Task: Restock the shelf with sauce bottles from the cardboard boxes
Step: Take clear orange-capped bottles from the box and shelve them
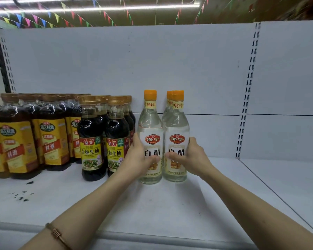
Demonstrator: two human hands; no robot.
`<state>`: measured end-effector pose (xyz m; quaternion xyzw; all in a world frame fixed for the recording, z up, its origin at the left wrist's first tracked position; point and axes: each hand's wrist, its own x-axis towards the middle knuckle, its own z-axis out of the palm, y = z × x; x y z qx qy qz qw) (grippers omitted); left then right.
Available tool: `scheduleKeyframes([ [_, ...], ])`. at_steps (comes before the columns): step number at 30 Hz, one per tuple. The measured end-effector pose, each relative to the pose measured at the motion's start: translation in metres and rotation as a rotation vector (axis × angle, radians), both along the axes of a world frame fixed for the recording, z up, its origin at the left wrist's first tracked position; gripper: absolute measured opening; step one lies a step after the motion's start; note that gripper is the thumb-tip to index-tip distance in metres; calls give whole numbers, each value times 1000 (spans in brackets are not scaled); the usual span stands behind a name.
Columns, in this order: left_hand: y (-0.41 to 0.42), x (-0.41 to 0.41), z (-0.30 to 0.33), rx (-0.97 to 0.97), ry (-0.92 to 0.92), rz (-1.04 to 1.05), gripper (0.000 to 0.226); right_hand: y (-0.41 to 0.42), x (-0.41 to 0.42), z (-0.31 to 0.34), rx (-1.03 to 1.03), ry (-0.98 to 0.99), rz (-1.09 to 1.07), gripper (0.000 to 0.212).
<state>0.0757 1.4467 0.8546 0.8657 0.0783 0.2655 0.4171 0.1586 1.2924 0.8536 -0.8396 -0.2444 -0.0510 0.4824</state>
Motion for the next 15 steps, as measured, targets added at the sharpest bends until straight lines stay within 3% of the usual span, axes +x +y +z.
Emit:
scheduleKeyframes([
  [11,6,7,2,-39,-3,6,86,2,2,-3,12,9,-19,62],
  [15,8,7,-4,-46,-20,-12,97,3,1,-5,8,15,-38,63],
])
